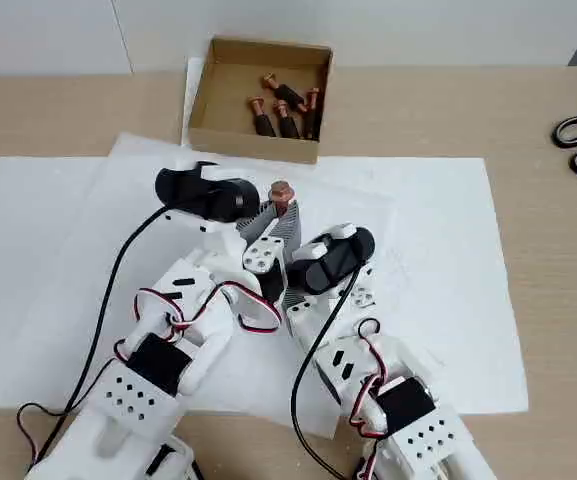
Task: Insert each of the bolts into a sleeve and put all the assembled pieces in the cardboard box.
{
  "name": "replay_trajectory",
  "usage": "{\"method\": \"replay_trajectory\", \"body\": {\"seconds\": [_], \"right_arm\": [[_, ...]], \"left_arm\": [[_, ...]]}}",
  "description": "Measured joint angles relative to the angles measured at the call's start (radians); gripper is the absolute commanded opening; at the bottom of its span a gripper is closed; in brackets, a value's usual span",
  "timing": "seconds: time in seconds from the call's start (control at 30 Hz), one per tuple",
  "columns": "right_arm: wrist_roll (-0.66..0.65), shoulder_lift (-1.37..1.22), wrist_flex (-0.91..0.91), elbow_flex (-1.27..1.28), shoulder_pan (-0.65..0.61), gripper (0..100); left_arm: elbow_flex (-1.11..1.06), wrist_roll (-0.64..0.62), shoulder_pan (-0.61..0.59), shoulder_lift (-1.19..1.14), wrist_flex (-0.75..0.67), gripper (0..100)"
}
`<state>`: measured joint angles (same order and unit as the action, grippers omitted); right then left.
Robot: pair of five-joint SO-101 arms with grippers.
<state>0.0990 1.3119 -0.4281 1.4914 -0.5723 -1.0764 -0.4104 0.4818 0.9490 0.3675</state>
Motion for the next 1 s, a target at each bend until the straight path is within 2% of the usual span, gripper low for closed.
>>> {"method": "replay_trajectory", "body": {"seconds": [1.0], "right_arm": [[0.003,0.002,0.0,0.0,-0.044,0.4]], "left_arm": [[-0.048,-0.029,0.029,0.0,0.0,1]]}}
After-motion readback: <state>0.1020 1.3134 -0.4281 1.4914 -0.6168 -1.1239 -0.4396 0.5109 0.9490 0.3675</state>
